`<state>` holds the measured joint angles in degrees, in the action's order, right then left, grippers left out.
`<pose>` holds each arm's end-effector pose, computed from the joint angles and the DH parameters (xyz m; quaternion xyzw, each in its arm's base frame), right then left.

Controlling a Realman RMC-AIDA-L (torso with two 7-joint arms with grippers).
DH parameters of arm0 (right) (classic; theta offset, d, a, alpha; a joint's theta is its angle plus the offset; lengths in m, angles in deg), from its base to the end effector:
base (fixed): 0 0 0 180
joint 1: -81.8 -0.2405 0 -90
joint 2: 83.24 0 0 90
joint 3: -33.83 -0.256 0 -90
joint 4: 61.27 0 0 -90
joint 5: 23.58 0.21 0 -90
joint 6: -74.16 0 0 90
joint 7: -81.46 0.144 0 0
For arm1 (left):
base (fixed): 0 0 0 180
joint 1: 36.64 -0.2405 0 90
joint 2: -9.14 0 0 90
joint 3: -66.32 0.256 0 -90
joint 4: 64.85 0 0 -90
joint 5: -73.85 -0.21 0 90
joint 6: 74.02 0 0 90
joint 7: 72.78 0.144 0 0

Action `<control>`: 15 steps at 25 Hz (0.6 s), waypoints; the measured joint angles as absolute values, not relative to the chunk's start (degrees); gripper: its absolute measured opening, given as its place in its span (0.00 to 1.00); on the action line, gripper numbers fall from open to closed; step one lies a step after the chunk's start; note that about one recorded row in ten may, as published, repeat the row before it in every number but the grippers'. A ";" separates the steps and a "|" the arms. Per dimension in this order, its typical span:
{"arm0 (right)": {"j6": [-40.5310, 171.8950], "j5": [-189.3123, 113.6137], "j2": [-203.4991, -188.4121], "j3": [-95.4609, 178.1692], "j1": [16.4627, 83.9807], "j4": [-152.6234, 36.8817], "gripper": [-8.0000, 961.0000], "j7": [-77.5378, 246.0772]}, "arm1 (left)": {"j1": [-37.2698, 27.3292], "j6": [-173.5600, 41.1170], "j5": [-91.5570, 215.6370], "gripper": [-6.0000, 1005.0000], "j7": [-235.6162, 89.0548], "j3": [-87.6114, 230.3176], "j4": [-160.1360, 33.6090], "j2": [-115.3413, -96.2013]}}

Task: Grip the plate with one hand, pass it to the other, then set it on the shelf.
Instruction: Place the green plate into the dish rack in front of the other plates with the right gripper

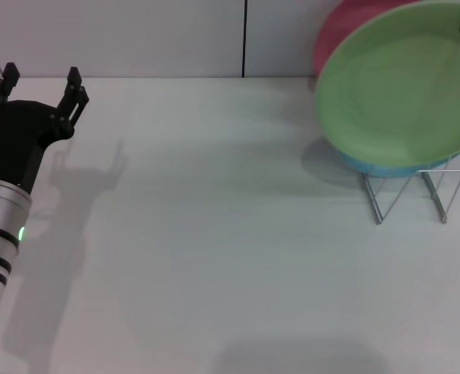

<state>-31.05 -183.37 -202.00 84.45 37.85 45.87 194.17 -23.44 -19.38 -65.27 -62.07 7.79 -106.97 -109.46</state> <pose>0.1099 0.3662 0.1622 -0.9130 0.0414 -0.1772 0.3652 -0.2603 0.3323 -0.0205 -0.6783 -0.1939 -0.3326 0.6259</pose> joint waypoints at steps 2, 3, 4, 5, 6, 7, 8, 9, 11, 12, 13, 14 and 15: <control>-30.83 -183.40 -202.00 84.53 37.85 46.14 0.09 194.38 | -23.08 -19.41 -65.24 0.86 -62.09 8.10 -106.53 -109.50; -30.82 -183.41 -202.01 84.66 37.86 46.28 0.09 194.43 | -23.02 -19.42 -65.23 0.86 -62.09 8.20 -106.42 -109.50; -30.87 -183.42 -202.05 84.99 37.87 46.38 0.09 194.48 | -22.90 -19.44 -65.18 0.86 -62.10 8.34 -106.24 -109.51; -30.87 -183.42 -202.05 84.99 37.87 46.38 0.09 194.48 | -22.90 -19.44 -65.18 0.86 -62.10 8.34 -106.24 -109.51; -30.96 -183.43 -202.05 85.04 37.89 46.38 0.09 194.50 | -22.88 -19.44 -65.11 0.86 -62.12 8.34 -106.19 -109.51; -31.10 -183.48 -202.06 85.09 37.91 46.38 0.09 194.51 | -22.87 -19.44 -65.07 0.86 -62.14 8.34 -106.11 -109.51; -31.18 -183.54 -202.07 85.11 37.94 46.39 0.09 194.52 | -22.87 -19.44 -65.02 0.86 -62.16 8.35 -106.02 -109.51; -31.26 -183.90 -202.07 85.15 38.00 46.40 0.09 194.51 | -22.89 -19.44 -64.99 0.86 -62.21 8.34 -105.89 -109.47; -31.28 -184.24 -202.07 85.15 38.04 46.40 0.09 194.49 | -22.91 -19.44 -64.99 0.86 -62.21 8.34 -105.86 -109.45; -31.29 -184.60 -202.07 85.15 38.10 46.40 0.09 194.48 | -22.92 -19.44 -65.02 0.86 -62.22 8.33 -105.83 -109.44; -31.28 -184.94 -202.07 85.15 38.11 46.39 0.09 194.45 | -22.93 -19.44 -65.06 0.86 -62.22 8.33 -105.81 -109.43; -31.18 -185.52 -202.07 85.15 38.12 46.38 0.09 194.20 | -22.93 -19.44 -65.09 0.86 -62.22 8.32 -105.81 -109.43; -31.18 -185.52 -202.07 85.15 38.12 46.38 0.09 194.20 | -22.93 -19.44 -65.11 0.86 -62.23 8.32 -105.81 -109.43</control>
